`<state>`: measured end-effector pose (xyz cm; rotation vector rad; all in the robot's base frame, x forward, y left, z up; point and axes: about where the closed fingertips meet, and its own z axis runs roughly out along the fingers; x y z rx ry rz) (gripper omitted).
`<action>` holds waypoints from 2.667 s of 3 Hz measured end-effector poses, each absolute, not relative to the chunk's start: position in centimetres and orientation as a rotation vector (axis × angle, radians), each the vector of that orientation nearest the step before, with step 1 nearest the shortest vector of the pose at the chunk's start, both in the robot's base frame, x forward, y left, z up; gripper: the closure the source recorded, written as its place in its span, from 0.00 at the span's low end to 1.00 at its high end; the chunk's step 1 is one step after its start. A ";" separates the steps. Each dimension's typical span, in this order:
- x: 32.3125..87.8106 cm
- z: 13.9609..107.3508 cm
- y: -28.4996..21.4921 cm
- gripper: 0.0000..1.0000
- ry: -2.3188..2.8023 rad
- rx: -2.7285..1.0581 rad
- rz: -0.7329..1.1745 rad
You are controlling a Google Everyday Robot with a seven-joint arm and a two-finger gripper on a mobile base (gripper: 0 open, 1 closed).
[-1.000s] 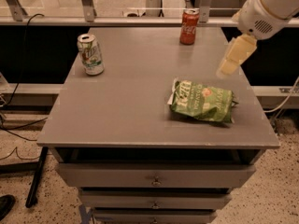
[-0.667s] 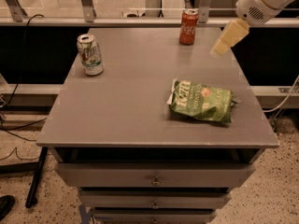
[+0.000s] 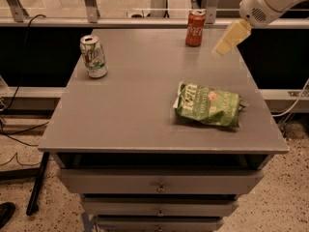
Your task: Move coke can near green jalapeno chip bag
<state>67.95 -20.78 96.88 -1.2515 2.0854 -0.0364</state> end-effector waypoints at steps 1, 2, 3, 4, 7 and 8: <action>71.3 95.2 -19.8 0.00 2.069 -1.139 0.050; 75.9 93.6 -18.8 0.00 2.039 -1.006 0.119; 79.9 92.2 -17.7 0.00 1.997 -0.882 0.145; 84.7 90.0 -17.6 0.00 1.946 -0.766 0.087; 90.4 88.7 -17.0 0.11 1.924 -0.660 0.144; 90.6 88.9 -15.8 0.29 1.937 -0.663 0.225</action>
Offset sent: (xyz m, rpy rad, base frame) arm 0.1447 0.0238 -0.0482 0.3822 -0.1181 -0.1807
